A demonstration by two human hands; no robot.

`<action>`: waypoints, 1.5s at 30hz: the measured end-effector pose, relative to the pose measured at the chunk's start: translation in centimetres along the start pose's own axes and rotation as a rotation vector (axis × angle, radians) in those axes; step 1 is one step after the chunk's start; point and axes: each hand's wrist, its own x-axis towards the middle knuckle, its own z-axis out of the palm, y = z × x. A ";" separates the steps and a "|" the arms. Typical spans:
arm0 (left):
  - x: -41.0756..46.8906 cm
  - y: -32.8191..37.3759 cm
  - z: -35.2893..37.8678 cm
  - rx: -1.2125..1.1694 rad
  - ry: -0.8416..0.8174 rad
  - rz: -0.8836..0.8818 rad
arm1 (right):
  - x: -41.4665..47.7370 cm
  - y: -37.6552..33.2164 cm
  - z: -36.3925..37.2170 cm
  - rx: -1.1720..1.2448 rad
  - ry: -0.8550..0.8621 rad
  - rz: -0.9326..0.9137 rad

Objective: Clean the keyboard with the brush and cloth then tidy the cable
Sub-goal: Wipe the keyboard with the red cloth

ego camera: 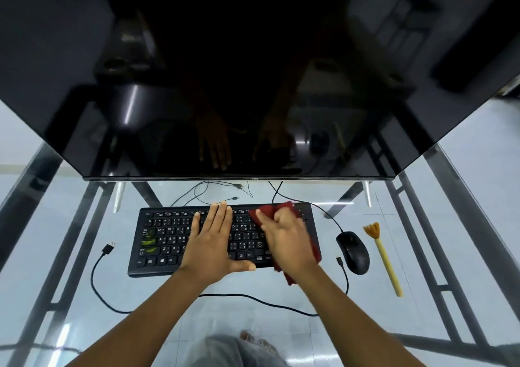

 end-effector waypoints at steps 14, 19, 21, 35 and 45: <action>-0.1 0.2 -0.5 0.008 -0.041 -0.001 | 2.0 1.4 -1.6 0.057 0.201 0.419; -0.1 0.1 -0.3 -0.005 -0.050 -0.004 | -0.8 -1.9 -1.1 0.101 -0.130 0.119; -0.1 0.2 -0.4 0.004 -0.051 -0.005 | 0.3 0.4 -2.3 0.221 0.031 0.342; -0.1 0.0 -0.1 0.067 -0.050 0.004 | -4.7 2.4 -2.0 -0.133 0.018 -0.048; 0.0 0.0 -0.1 0.065 -0.044 0.004 | -7.0 3.3 -2.1 -0.255 -0.085 -0.347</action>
